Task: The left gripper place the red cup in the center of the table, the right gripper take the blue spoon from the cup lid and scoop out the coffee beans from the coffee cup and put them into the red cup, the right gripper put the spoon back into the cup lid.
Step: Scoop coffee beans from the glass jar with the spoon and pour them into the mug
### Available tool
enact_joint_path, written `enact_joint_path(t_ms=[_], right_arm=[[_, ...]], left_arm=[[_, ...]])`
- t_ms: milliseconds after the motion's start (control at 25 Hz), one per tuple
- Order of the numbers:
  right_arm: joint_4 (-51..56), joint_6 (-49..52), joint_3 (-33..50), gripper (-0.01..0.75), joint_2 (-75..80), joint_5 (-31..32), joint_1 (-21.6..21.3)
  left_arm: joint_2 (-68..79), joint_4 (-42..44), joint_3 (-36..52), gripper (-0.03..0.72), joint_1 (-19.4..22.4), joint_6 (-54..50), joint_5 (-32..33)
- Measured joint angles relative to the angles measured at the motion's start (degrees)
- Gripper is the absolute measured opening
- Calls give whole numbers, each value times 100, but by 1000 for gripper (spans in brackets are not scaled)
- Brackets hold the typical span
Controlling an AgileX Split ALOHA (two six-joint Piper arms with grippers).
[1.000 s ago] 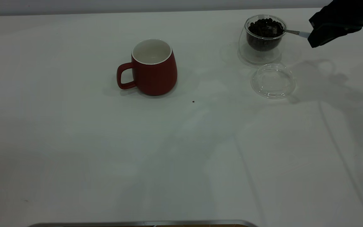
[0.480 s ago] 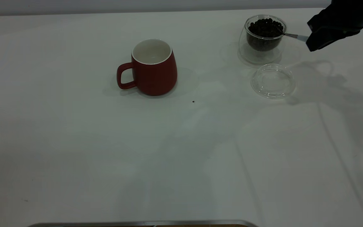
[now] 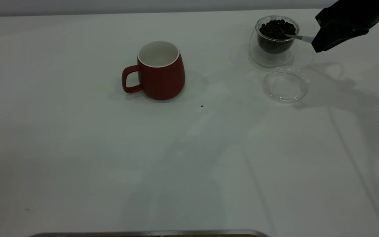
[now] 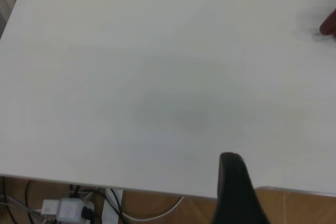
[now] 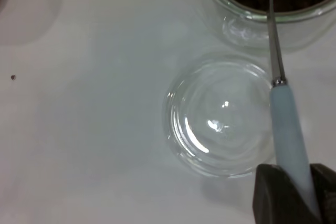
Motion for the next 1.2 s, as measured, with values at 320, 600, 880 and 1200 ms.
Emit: enact_joint_path(t_ms=[320, 600, 880, 1200], right_arm=[[113, 312, -92, 116, 256, 161, -8], [181, 581, -278, 116, 266, 582, -18], [187, 806, -529, 116, 266, 1027, -47], [38, 1250, -535, 116, 266, 1016, -203]], left_arm=[[0, 0, 0, 518, 0, 0, 0], [0, 0, 0, 518, 0, 0, 0], [0, 0, 0, 518, 0, -5, 0], [0, 0, 0, 518, 0, -5, 0]])
